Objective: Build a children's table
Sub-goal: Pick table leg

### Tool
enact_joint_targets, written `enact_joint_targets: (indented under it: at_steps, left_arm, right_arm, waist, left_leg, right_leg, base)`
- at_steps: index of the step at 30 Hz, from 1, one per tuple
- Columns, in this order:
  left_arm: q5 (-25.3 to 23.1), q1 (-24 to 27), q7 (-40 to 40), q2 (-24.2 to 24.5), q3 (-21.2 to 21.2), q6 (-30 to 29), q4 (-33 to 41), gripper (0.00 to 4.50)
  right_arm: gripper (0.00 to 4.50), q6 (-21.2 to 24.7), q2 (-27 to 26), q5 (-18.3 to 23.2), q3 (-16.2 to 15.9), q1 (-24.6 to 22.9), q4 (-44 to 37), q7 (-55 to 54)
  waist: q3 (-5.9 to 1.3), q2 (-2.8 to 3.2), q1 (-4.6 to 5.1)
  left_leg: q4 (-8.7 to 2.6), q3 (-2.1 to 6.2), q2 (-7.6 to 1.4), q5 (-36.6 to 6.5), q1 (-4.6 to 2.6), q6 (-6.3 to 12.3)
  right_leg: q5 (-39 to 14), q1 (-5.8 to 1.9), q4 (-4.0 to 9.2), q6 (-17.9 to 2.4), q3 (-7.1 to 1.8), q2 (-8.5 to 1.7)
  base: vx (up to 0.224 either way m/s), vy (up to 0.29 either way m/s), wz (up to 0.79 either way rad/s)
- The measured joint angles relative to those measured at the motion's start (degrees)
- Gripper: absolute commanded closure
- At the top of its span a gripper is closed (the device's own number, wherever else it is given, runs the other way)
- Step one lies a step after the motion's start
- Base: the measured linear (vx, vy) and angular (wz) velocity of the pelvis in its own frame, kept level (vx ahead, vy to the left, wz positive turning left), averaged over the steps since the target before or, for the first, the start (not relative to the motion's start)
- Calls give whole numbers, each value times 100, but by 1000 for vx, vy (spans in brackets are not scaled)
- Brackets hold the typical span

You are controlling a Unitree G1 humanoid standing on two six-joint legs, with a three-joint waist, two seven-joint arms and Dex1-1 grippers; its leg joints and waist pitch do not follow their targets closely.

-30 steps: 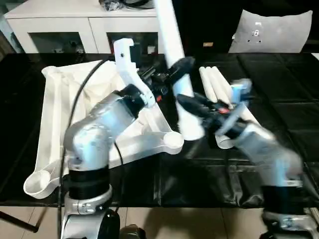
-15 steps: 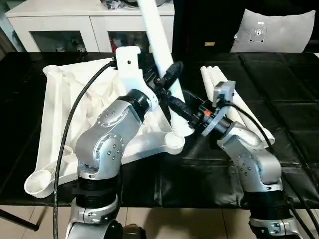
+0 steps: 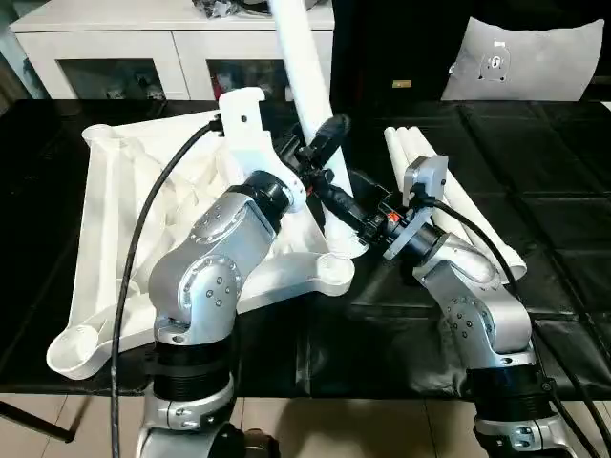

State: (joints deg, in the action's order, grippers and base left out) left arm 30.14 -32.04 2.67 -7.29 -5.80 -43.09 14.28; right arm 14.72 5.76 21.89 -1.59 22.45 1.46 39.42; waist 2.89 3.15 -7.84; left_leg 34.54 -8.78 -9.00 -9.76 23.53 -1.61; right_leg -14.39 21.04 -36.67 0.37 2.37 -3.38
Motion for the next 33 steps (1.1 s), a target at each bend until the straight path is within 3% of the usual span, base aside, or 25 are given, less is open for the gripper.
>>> enact_joint_targets:
  at_steps: [8,10,15,16,20,24,33]
  left_arm:
    - [101,-1,-68,37,-108,-101,-99,263]
    - [137,-6,-64,83,-109,-101,-136,263]
    - [-34,-24,-22,531,-341,-99,-442,264]
    - [-49,-25,39,627,-373,-99,-485,264]
    - [116,-116,782,1198,-334,-280,-645,264]
    - [364,-188,1449,1543,-147,-400,-645,264]
    - [888,-209,3053,2063,291,-552,-418,264]
  right_arm:
    - [264,-27,14,-71,-85,41,150,-41]
    - [208,-66,17,-154,-113,46,163,-79]
    - [159,-90,119,-77,-75,82,90,-26]
    - [152,1,137,21,-12,86,71,-26]
    - [116,1095,507,731,218,343,-239,176]
    - [91,1546,911,993,286,508,-348,589]
    - [79,2357,1963,1222,-116,660,-355,1799]
  waist:
    - [2,-3,-1]
    - [2,-3,-1]
    - [4,-6,53]
    - [6,-10,70]
    - [8,-12,69]
    - [7,-15,66]
    - [10,-18,71]
  left_leg:
    - [0,-1,0,0,0,1]
    - [0,-2,0,1,0,1]
    - [0,-1,-1,1,-1,1]
    - [0,-1,-1,1,0,1]
    - [2,-2,1,4,3,8]
    - [2,-5,2,4,1,8]
    - [5,-10,1,8,-4,13]
  right_leg:
    - [0,0,0,0,-1,0]
    - [0,1,0,0,0,0]
    - [2,1,-2,4,-1,1]
    - [3,1,-1,6,-1,1]
    - [5,-1,5,8,-1,0]
    - [6,-1,2,7,-3,-1]
    - [5,1,-8,7,-7,-2]
  base:
    - [0,0,0]
    - [0,0,0]
    - [0,0,0]
    - [0,0,0]
    - [0,0,0]
    - [0,0,0]
    - [0,0,0]
